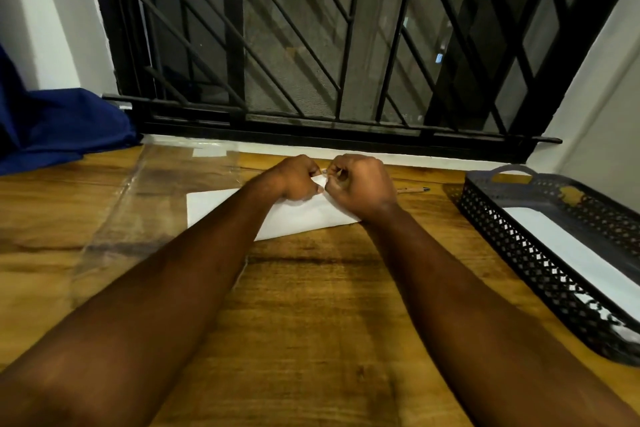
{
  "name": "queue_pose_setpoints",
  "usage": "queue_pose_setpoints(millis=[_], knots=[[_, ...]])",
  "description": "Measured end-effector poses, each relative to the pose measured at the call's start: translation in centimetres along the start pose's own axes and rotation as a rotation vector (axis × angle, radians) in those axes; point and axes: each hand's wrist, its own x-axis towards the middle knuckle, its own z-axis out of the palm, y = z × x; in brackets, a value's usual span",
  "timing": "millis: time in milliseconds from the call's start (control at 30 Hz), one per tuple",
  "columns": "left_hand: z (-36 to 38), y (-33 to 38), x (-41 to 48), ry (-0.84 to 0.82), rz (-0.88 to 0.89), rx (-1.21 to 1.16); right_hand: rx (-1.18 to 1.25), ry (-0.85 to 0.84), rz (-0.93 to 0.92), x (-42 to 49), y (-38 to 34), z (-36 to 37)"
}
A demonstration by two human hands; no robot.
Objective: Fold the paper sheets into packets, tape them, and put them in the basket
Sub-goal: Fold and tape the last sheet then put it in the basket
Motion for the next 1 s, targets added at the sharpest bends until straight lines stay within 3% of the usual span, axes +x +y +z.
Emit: queue_pose_setpoints(millis=[233, 1000], knots=[[-1.5, -0.5, 0.9, 0.007, 0.022, -0.067, -0.185, 0.119, -0.139, 0.6, 0.1, 0.1], [-2.8, -0.6, 0.5, 0.015, -0.017, -0.182, -0.218, 0.091, -0.142, 0.5, -0.3, 0.5]])
